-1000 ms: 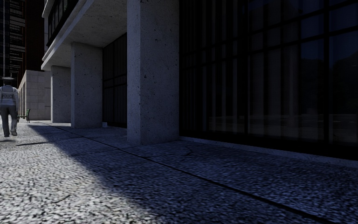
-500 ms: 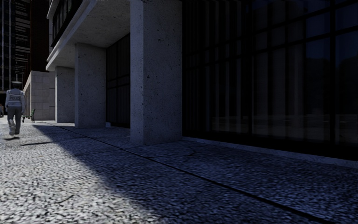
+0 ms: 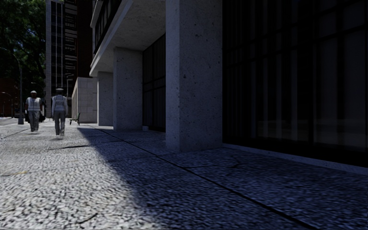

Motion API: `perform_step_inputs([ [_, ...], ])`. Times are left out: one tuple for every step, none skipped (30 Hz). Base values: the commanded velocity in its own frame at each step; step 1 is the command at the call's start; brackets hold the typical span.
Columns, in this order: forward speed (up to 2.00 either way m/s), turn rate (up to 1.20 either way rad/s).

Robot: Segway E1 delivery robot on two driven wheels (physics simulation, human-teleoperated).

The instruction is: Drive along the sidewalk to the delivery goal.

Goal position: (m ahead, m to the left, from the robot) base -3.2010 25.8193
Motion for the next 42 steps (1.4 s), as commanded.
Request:
perform_step_inputs([
  [1.05, 0.5],
  [1.05, 0.5],
  [1.07, 0.49],
  [1.08, 0.47],
  [1.08, 0.46],
  [1.08, 0.45],
  [1.08, 0.44],
  [1.08, 0.43],
  [1.09, 0.43],
  [1.09, 0.43],
  [1.09, 0.43],
  [1.09, 0.43],
  [1.1, 0.43],
  [1.14, 0.43],
  [1.17, 0.43],
  [1.19, 0.43],
  [1.23, 0.43],
  [1.23, 0.43],
  [1.29, 0.43],
  [1.31, 0.43],
  [1.33, 0.43],
  [1.33, 0.43],
  [1.33, 0.43],
  [1.33, 0.43],
  [1.35, 0.43],
  [1.36, 0.43],
  [1.37, 0.43],
  [1.37, 0.43],
  [1.38, 0.43],
  [1.38, 0.43],
  [1.39, 0.43],
  [1.39, 0.43],
  [1.4, 0.43],
  [1.45, 0.43],
  [1.48, 0.43],
  [1.49, 0.43],
  [1.5, 0.43],
  [1.5, 0.43],
  [1.5, 0.43],
  [1.5, 0.43],
  [1.5, 0.43],
  [1.5, 0.43],
])
